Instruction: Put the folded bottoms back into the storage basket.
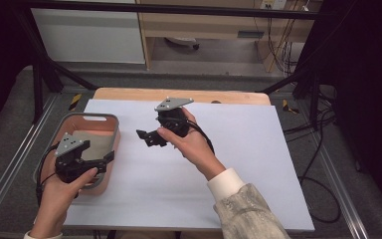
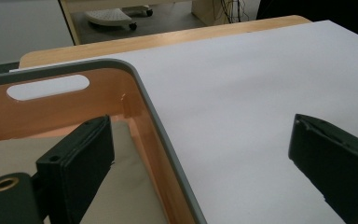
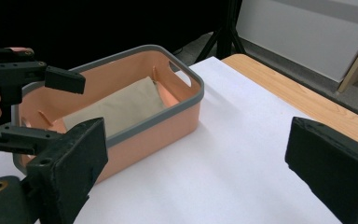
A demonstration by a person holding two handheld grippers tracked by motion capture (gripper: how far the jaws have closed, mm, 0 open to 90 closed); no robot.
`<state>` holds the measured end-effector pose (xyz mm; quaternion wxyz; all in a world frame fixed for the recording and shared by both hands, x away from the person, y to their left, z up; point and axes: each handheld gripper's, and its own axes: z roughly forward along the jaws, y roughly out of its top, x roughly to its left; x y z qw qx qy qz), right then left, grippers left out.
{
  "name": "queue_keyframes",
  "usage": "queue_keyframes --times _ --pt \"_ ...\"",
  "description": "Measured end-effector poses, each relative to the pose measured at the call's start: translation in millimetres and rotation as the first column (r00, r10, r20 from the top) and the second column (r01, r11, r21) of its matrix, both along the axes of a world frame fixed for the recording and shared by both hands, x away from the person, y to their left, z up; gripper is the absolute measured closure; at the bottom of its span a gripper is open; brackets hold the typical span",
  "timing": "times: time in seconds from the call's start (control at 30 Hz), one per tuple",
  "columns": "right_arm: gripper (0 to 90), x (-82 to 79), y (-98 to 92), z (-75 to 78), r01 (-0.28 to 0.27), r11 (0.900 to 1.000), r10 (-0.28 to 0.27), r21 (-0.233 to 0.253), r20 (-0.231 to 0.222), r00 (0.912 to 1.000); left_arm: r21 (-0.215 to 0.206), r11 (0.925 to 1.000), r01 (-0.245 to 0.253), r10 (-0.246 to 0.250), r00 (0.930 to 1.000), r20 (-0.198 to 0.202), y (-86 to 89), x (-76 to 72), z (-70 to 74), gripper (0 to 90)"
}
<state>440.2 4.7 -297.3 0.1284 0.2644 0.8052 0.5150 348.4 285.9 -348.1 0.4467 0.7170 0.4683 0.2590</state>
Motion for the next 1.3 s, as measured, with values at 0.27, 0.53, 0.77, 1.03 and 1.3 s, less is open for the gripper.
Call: queue_keyframes --times 0.27,0.53,0.77,1.03,1.3 --pt "7.0 1.3 -18.7 3.1 0.006 1.000 -0.006 -0.006 -0.005 1.0000 -0.013 0.9999 -0.009 0.009 0.9999 -0.006 2.3 -1.6 -1.5 5.5" --pt "7.2 3.2 -39.6 3.8 0.032 0.999 -0.032 -0.015 -0.005 0.9995 -0.021 0.9997 -0.013 0.013 0.9999 -0.004 5.7 -3.6 -1.2 5.6" --pt "7.4 5.2 -61.3 7.9 0.075 0.997 -0.075 -0.004 0.002 0.9972 -0.024 0.9997 -0.008 0.008 1.0000 -0.005 5.5 -4.9 -1.3 5.6" --pt "6.2 8.1 -85.2 9.2 0.117 0.993 -0.117 0.010 -0.008 0.9931 -0.028 0.9996 -0.007 0.007 1.0000 -0.007 5.4 -5.3 -2.1 5.5" --pt "6.0 8.2 -105.5 9.9 0.147 0.989 -0.147 0.023 -0.012 0.9890 -0.027 0.9996 -0.004 0.003 0.9999 -0.013 4.4 -4.6 -5.0 5.5"
